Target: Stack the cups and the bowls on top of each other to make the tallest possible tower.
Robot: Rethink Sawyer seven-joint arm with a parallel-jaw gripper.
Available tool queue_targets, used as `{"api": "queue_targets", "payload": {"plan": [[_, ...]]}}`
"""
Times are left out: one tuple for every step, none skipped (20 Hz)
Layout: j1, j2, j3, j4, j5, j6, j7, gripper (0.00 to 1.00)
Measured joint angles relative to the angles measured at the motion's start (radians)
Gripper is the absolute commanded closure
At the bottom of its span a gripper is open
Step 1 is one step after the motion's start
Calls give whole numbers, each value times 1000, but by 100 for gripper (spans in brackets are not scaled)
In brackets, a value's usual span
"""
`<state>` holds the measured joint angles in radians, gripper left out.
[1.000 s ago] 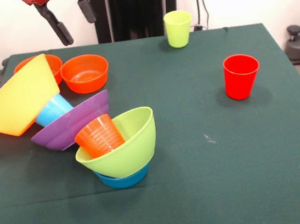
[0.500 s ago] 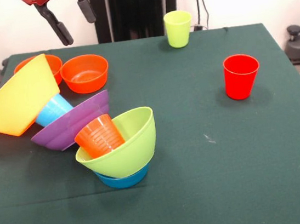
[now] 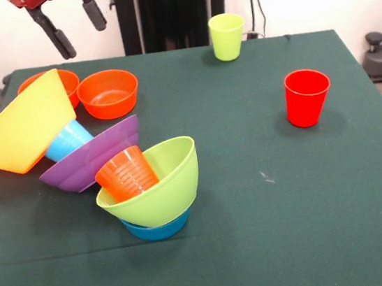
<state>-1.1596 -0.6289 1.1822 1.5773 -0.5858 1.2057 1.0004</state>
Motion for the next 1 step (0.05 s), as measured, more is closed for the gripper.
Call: {"api": "queue_targets", "payload": {"plan": [[-2,3,0,0,0,0,0,0]]}}
